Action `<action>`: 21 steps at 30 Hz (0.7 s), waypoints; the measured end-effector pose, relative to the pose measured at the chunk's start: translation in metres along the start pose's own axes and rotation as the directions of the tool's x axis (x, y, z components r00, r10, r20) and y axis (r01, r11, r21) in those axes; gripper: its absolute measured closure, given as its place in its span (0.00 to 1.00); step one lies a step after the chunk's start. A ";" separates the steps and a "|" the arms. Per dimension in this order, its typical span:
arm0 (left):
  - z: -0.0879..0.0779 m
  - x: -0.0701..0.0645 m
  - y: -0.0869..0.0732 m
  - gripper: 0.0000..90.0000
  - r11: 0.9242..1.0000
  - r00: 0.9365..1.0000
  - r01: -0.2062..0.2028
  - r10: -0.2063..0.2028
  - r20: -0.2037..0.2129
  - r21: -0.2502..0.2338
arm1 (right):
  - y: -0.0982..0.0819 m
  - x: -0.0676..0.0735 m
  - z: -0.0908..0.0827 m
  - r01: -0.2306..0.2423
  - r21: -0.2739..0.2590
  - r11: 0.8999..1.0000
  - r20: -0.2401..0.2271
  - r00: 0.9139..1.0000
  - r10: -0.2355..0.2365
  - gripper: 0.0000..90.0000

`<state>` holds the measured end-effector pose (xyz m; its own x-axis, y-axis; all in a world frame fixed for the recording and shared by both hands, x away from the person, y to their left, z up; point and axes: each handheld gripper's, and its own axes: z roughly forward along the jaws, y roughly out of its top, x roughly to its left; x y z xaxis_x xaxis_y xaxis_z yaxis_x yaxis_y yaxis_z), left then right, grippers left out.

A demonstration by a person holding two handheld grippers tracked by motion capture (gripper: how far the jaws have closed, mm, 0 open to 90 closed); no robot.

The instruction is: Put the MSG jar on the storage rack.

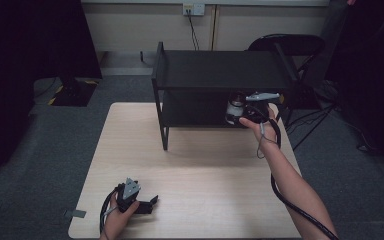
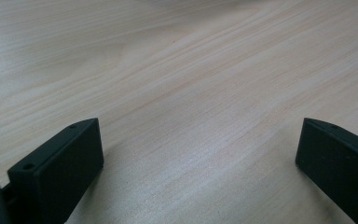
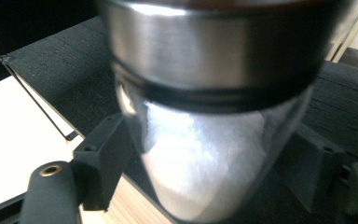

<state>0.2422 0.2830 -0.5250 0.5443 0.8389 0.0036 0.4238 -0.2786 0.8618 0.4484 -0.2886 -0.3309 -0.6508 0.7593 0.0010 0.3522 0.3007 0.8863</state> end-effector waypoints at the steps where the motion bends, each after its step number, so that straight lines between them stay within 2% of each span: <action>1: 0.000 0.000 0.000 0.00 1.000 1.000 -0.001 0.001 0.000 0.000 | 0.000 0.000 0.000 0.000 0.000 1.000 0.000 1.000 0.000 0.18; 3: 0.000 -0.001 0.000 0.00 1.000 1.000 -0.001 0.001 -0.003 0.002 | -0.007 0.001 -0.005 0.000 -0.005 1.000 0.005 1.000 0.000 0.10; 6: 0.000 -0.001 0.000 0.00 1.000 1.000 -0.003 0.003 -0.004 0.002 | -0.014 0.000 -0.010 -0.004 -0.008 1.000 -0.007 1.000 0.004 0.07; 7: 0.000 -0.001 0.000 0.00 1.000 1.000 -0.002 0.002 -0.004 0.002 | -0.018 -0.001 -0.013 -0.007 -0.012 1.000 -0.023 1.000 0.007 0.07; 9: 0.000 -0.001 0.001 0.00 1.000 1.000 -0.004 0.004 -0.004 0.003 | -0.030 0.002 -0.024 0.024 -0.025 0.999 -0.027 0.999 -0.025 0.04; 10: 0.000 -0.001 0.001 0.00 1.000 1.000 -0.004 0.004 -0.004 0.003 | -0.030 0.002 -0.024 0.024 -0.025 0.999 -0.027 0.999 -0.025 0.04; 13: 0.000 -0.001 0.001 0.00 1.000 1.000 -0.004 0.004 -0.004 0.003 | -0.048 0.004 -0.040 0.034 -0.043 0.998 -0.065 0.997 -0.037 0.01; 14: 0.000 -0.002 0.001 0.00 1.000 1.000 -0.006 0.006 -0.005 0.005 | -0.048 0.004 -0.040 0.034 -0.043 0.998 -0.065 0.997 -0.037 0.01; 16: 0.000 -0.002 0.001 0.00 1.000 1.000 -0.012 0.012 -0.007 0.007 | -0.060 0.006 -0.047 0.018 -0.051 0.999 -0.085 0.996 -0.022 0.00; 17: 0.000 -0.002 0.001 0.00 1.000 1.000 -0.013 0.013 -0.007 0.007 | -0.070 0.009 -0.053 0.023 -0.049 0.999 -0.098 0.995 -0.028 0.00; 19: 0.000 -0.002 0.001 0.00 1.000 1.000 -0.013 0.013 -0.008 0.007 | -0.074 0.010 -0.056 0.030 -0.042 0.999 -0.108 0.994 -0.034 0.00; 20: 0.000 -0.002 0.001 0.00 1.000 1.000 -0.013 0.013 -0.008 0.007 | -0.085 0.013 -0.062 0.038 -0.035 0.999 -0.118 0.992 -0.042 0.00; 21: 0.000 -0.002 0.001 0.00 1.000 1.000 -0.013 0.013 -0.008 0.007 | -0.085 0.013 -0.062 0.038 -0.035 0.999 -0.118 0.992 -0.042 0.00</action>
<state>0.2419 0.2808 -0.5241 0.5440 0.8389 0.0185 0.4220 -0.2926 0.8581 0.3680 -0.3405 -0.3774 -0.7395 0.6729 0.0185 0.3038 0.3091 0.9012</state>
